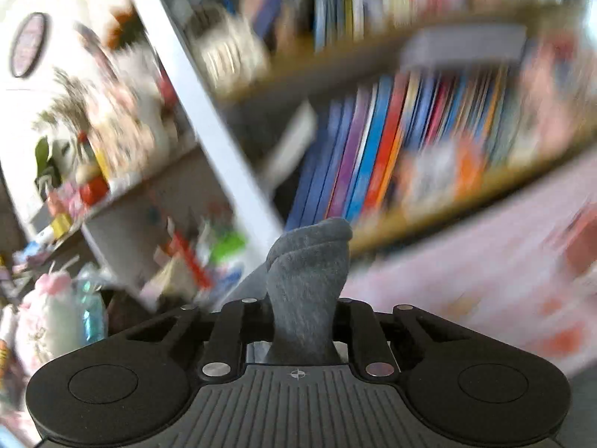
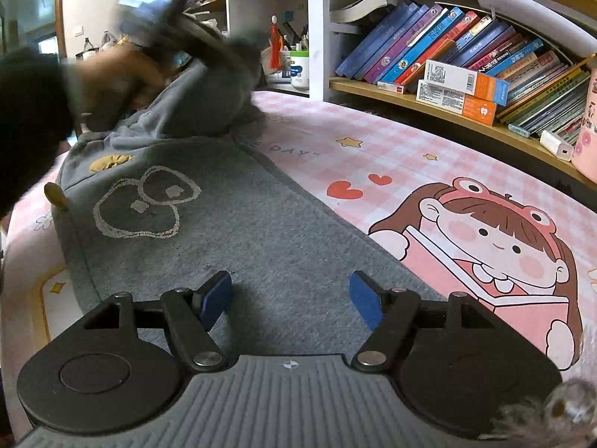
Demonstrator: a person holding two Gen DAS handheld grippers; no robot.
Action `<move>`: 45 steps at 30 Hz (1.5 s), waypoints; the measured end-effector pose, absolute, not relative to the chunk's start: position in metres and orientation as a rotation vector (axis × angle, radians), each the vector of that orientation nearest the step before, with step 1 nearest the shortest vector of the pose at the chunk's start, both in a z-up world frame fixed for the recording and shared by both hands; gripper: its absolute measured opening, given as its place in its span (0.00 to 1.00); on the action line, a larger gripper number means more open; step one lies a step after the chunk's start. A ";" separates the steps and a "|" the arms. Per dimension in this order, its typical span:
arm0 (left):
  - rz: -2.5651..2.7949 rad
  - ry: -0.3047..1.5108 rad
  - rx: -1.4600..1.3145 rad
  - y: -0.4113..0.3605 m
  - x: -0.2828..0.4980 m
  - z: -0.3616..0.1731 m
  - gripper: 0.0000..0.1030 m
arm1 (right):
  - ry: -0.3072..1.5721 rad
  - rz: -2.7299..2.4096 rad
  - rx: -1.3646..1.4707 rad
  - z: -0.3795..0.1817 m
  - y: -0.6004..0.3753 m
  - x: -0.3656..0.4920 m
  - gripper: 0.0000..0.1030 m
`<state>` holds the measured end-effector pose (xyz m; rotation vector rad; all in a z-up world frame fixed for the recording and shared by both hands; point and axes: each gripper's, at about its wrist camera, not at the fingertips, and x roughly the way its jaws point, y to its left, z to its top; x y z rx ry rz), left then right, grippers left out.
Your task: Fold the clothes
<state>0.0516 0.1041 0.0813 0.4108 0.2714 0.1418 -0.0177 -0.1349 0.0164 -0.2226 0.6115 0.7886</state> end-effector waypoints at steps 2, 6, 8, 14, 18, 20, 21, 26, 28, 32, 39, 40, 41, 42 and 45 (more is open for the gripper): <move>-0.005 0.185 0.397 0.095 -0.002 0.086 0.15 | 0.611 0.788 -0.223 0.017 -0.135 -0.018 0.67; -0.281 0.267 0.428 0.083 -0.076 0.066 0.22 | 0.613 0.790 -0.217 0.017 -0.135 -0.017 0.67; -0.309 0.398 0.435 0.081 -0.088 0.047 0.27 | 0.614 0.793 -0.214 0.017 -0.136 -0.016 0.68; -0.284 0.531 0.471 0.078 -0.101 0.038 0.58 | 0.617 0.798 -0.206 0.016 -0.136 -0.015 0.69; -0.279 0.479 0.426 0.071 -0.079 0.075 0.72 | 0.616 0.798 -0.213 0.017 -0.135 -0.016 0.70; -0.272 0.445 0.396 0.067 -0.063 0.096 0.78 | 0.615 0.798 -0.218 0.016 -0.134 -0.017 0.70; -0.268 0.427 0.381 0.065 -0.055 0.106 0.78 | 0.614 0.798 -0.219 0.017 -0.134 -0.018 0.70; -0.172 0.492 0.203 0.078 0.020 0.131 0.78 | 0.614 0.798 -0.218 0.017 -0.134 -0.018 0.70; -0.072 0.633 0.017 0.105 0.064 0.114 0.76 | 0.615 0.800 -0.214 0.017 -0.135 -0.018 0.70; 0.056 0.817 -0.279 0.155 0.111 0.073 0.72 | 0.615 0.800 -0.214 0.017 -0.135 -0.017 0.70; 0.027 0.820 -0.287 0.156 0.128 0.058 0.11 | 0.614 0.800 -0.219 0.018 -0.135 -0.018 0.70; 0.024 0.797 -0.273 0.152 0.130 0.064 0.06 | 0.614 0.801 -0.218 0.018 -0.136 -0.018 0.70; 0.013 0.763 -0.231 0.144 0.130 0.072 0.06 | 0.615 0.801 -0.216 0.018 -0.136 -0.018 0.70; -0.029 0.723 -0.180 0.130 0.128 0.082 0.06 | 0.615 0.801 -0.216 0.018 -0.136 -0.018 0.70; -0.249 0.618 -0.039 0.077 0.112 0.113 0.06 | 0.615 0.801 -0.218 0.018 -0.136 -0.018 0.70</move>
